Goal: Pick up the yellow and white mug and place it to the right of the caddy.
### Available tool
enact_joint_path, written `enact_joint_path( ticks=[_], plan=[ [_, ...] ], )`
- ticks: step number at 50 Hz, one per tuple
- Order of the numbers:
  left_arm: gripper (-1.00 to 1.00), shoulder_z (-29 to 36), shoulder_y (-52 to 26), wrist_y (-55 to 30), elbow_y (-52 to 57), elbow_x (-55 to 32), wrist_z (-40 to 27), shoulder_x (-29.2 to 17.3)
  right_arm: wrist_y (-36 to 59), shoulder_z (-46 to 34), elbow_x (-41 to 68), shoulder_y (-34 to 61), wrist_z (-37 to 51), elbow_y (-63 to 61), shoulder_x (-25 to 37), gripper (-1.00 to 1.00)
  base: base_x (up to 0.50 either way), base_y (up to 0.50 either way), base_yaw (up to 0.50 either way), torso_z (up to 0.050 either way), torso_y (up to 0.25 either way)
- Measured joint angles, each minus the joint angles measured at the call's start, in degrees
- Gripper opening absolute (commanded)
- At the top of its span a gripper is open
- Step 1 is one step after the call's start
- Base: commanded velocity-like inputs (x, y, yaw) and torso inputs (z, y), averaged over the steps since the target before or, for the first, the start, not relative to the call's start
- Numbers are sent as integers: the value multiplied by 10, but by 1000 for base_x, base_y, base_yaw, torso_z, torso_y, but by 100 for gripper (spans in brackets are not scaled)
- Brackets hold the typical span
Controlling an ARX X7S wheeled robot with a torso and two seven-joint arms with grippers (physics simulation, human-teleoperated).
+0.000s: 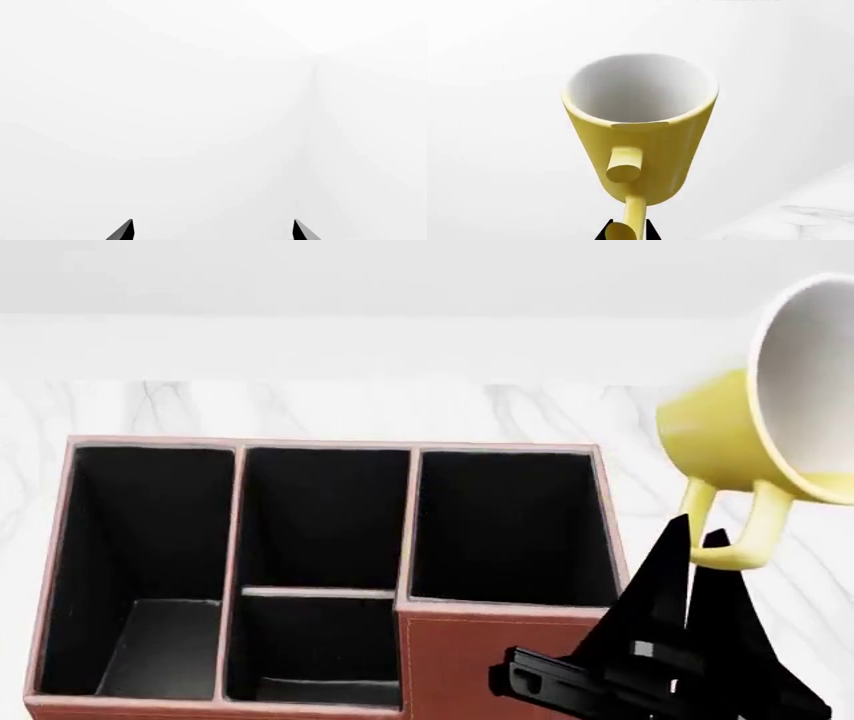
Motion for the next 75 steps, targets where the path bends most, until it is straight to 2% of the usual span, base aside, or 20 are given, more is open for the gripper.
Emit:
enact_joint_path(
  ticks=[21, 46, 60, 75],
  plan=[
    [100, 11, 0, -2, 0, -1, -24, -23, -22, 19, 31, -31, -2, 34, 62, -100, 0, 0, 0, 0, 0],
    [100, 11, 0, -2, 0, -4, -28, -25, 2, -7, 65, -69, -49, 96, 85, -100, 0, 0, 0, 0, 0],
    [100, 8, 0, -1, 0, -3, -20, -18, -14, -12, 91, -94, -69, 145, 84, -100, 0, 0, 0, 0, 1],
    [100, 12, 0, -3, 0, -3, -28, -25, -45, -25, 157, -122, -148, 225, 51, -100, 0, 0, 0, 0, 1]
  ],
)
